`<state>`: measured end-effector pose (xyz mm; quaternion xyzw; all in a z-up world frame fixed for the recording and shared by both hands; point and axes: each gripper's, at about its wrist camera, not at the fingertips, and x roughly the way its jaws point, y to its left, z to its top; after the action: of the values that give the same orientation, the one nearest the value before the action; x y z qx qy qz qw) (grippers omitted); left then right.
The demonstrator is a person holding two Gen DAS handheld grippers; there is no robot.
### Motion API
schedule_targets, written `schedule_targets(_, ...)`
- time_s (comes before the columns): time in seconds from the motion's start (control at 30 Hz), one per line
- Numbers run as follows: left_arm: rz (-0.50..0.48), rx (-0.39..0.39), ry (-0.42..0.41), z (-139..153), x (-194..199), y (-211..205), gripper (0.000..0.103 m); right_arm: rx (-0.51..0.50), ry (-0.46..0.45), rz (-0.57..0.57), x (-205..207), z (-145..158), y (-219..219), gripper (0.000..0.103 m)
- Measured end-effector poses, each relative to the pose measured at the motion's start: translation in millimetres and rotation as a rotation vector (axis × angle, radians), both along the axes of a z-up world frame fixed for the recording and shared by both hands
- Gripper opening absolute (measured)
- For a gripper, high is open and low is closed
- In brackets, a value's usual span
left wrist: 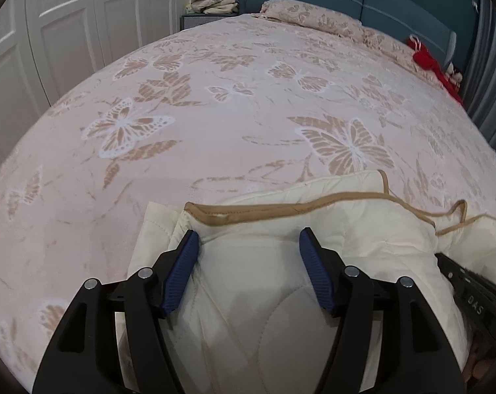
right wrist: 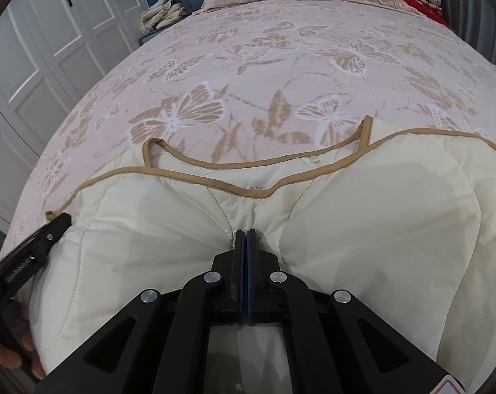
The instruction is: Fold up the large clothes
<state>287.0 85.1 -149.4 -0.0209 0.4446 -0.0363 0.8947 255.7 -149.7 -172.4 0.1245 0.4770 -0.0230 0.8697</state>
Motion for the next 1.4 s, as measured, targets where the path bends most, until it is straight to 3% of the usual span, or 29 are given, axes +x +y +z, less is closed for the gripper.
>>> schedule_targets(0.07, 0.0, 0.005, 0.012, 7, -7, 0, 0.063, -0.026, 0.006, 0.005, 1, 0, 3, 0.0)
schedule_targets(0.2, 0.026, -0.058, 0.047, 27, -36, 11, 0.073, -0.053, 0.012, 0.01, 2, 0, 5, 0.0)
schedule_targets(0.43, 0.111, 0.007, 0.112, 55, -81, 38, 0.077, -0.118, 0.057, 0.009, 4, 17, 13, 0.0)
schedule_targets(0.57, 0.161, 0.013, 0.139, 64, -102, 62, 0.08, 0.001, 0.021, -0.019, -35, 51, 12, 0.003)
schedule_targets(0.67, 0.179, 0.003, 0.164, 63, -110, 73, 0.08, 0.028, 0.003, -0.008, -75, 65, 15, 0.003)
schedule_targets(0.83, 0.21, -0.028, 0.192, 59, -123, 84, 0.086, 0.085, 0.045, -0.017, -131, 57, 14, 0.003)
schedule_targets(1.0, 0.23, -0.072, 0.266, 37, -133, 89, 0.086, 0.097, 0.069, 0.004, -150, 47, 23, 0.003)
schedule_targets(1.1, 0.236, -0.132, 0.308, 21, -138, 94, 0.087, 0.096, 0.074, 0.011, -154, 44, 29, 0.003)
schedule_targets(1.23, 0.276, -0.365, 0.335, -2, -143, 110, 0.09, 0.083, 0.083, 0.02, -154, 39, 34, 0.003)
schedule_targets(1.3, 0.274, -0.428, 0.321, -5, -144, 114, 0.089, 0.071, 0.083, 0.029, -155, 34, 37, 0.003)
schedule_targets(1.37, 0.243, -0.45, 0.312, -4, -143, 111, 0.081, 0.078, 0.083, 0.035, -155, 31, 38, 0.003)
schedule_targets(1.4, 0.213, -0.472, 0.313, -3, -141, 108, 0.071, 0.084, 0.084, 0.034, -154, 29, 37, 0.002)
